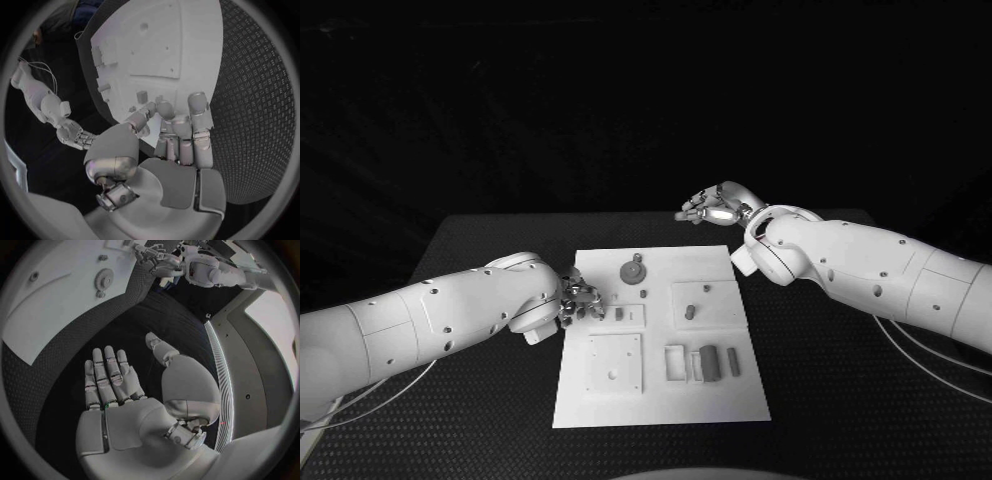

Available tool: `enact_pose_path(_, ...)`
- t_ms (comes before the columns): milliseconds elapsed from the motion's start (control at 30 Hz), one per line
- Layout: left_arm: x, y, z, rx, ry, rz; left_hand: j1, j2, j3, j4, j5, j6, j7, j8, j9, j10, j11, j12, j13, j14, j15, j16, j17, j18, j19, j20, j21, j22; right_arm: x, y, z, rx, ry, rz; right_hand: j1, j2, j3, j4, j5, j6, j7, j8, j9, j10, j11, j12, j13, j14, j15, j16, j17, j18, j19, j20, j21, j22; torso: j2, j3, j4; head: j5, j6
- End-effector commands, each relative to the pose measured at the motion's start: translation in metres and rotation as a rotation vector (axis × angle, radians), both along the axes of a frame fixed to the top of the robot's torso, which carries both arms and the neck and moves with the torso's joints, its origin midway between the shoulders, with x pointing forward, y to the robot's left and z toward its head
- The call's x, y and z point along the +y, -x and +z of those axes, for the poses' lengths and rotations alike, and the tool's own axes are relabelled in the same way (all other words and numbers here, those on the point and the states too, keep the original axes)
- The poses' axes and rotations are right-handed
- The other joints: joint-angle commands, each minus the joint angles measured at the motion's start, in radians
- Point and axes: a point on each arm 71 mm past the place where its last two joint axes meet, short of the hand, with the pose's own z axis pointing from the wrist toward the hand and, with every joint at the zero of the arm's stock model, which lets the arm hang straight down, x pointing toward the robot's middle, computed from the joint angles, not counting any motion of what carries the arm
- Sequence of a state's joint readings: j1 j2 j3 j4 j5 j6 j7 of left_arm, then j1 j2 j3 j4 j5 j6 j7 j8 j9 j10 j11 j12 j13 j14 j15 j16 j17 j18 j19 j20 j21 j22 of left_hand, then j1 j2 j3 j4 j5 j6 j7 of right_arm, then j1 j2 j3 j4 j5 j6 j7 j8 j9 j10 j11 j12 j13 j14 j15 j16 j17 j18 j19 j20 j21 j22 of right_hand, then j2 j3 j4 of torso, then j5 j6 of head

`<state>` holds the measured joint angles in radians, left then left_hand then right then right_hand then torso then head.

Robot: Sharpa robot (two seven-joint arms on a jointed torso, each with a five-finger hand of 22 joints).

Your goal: Assemble the parts on the task board

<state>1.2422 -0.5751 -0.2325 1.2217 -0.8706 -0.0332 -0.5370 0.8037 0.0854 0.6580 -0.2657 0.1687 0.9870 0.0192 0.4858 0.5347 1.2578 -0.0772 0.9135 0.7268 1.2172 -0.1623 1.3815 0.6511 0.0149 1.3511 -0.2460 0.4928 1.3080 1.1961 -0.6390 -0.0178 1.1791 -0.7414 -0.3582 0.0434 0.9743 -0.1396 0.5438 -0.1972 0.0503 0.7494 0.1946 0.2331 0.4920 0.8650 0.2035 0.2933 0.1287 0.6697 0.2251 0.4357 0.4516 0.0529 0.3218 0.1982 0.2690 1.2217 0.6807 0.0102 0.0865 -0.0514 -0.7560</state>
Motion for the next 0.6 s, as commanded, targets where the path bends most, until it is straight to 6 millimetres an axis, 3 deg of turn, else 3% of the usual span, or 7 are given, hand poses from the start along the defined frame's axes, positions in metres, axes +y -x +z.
enact_pose_path(33, -0.0005, 0.0040, -0.0067, 0.025, -0.030, -0.028, 0.001, 0.008, 0.011, 0.012, 0.001, 0.071, 0.011, 0.061, 0.036, 0.007, -0.003, 0.003, 0.001, 0.014, -0.021, 0.004, 0.001, 0.004, 0.003, -0.003, 0.006, 0.019, 0.0012, 0.0005, 0.0000, 0.004, -0.002, 0.015, 0.001, 0.011, -0.003, 0.003, -0.001, -0.007, 0.032, 0.006, -0.002, -0.007, 0.002, 0.007, -0.001, -0.008, 0.001, -0.006, 0.002, -0.007, -0.003, -0.001, -0.004, 0.002, 0.000, 0.0004, 0.0001, -0.001, -0.001)
enact_pose_path(600, 0.0011, 0.0052, -0.0085, 0.035, -0.056, -0.051, 0.004, 0.010, 0.013, 0.009, 0.002, 0.073, 0.010, 0.061, 0.039, 0.008, -0.004, 0.004, 0.002, 0.015, -0.022, 0.006, 0.002, 0.002, 0.004, -0.002, 0.008, 0.019, 0.0005, 0.0005, -0.0002, 0.005, -0.002, 0.014, 0.001, 0.011, -0.003, 0.003, -0.001, -0.007, 0.032, 0.007, -0.002, -0.008, 0.002, 0.007, -0.002, -0.008, 0.001, -0.006, 0.002, -0.007, -0.003, -0.001, -0.005, 0.003, -0.001, -0.0004, 0.0008, 0.001, -0.007)
